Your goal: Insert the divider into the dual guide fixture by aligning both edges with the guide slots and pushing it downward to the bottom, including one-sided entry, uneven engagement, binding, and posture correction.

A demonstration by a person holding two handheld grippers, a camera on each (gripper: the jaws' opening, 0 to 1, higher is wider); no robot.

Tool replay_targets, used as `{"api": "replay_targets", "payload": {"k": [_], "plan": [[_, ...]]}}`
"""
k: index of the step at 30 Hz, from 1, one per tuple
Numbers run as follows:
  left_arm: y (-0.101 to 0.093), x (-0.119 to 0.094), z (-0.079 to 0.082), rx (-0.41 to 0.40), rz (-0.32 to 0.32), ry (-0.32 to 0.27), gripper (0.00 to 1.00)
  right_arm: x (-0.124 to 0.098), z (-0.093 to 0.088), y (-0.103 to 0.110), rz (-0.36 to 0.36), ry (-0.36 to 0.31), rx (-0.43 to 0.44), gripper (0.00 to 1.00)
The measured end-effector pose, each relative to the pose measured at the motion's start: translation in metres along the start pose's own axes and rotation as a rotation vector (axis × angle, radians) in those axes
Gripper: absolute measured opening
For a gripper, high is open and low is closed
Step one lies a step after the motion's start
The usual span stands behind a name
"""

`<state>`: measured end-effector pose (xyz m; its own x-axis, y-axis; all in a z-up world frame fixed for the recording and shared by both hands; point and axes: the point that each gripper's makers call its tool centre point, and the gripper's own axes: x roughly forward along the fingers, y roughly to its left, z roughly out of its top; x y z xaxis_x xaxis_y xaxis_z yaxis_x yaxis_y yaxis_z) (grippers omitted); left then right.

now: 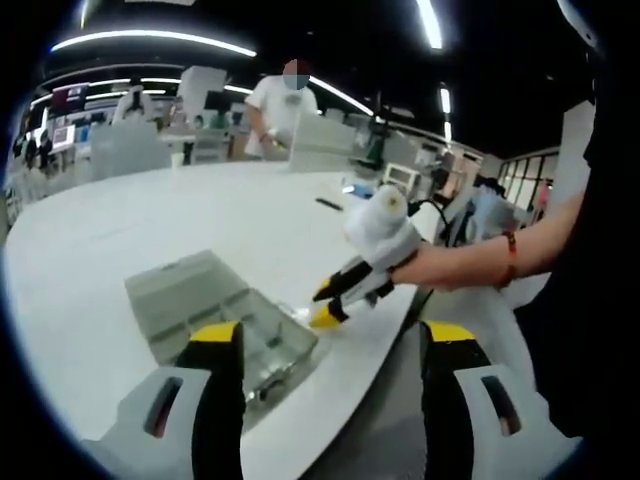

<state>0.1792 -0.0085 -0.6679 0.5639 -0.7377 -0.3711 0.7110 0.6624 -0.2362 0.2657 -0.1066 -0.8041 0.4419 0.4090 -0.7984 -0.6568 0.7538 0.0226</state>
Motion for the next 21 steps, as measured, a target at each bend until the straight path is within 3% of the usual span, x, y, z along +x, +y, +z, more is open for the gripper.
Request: {"api": "replay_targets", "payload": {"k": [10,21], "plan": [[0.000,0.004,0.006,-0.002,-0.006,-0.013,0.70,-0.014,0.015,0.002,0.006,-0.060,0.028,0.27],[0.006,0.007,0.007,-0.053,0.029,-0.042,0.69,-0.031,0.034,0.010,0.009,-0.136,0.017,0.27]]}}
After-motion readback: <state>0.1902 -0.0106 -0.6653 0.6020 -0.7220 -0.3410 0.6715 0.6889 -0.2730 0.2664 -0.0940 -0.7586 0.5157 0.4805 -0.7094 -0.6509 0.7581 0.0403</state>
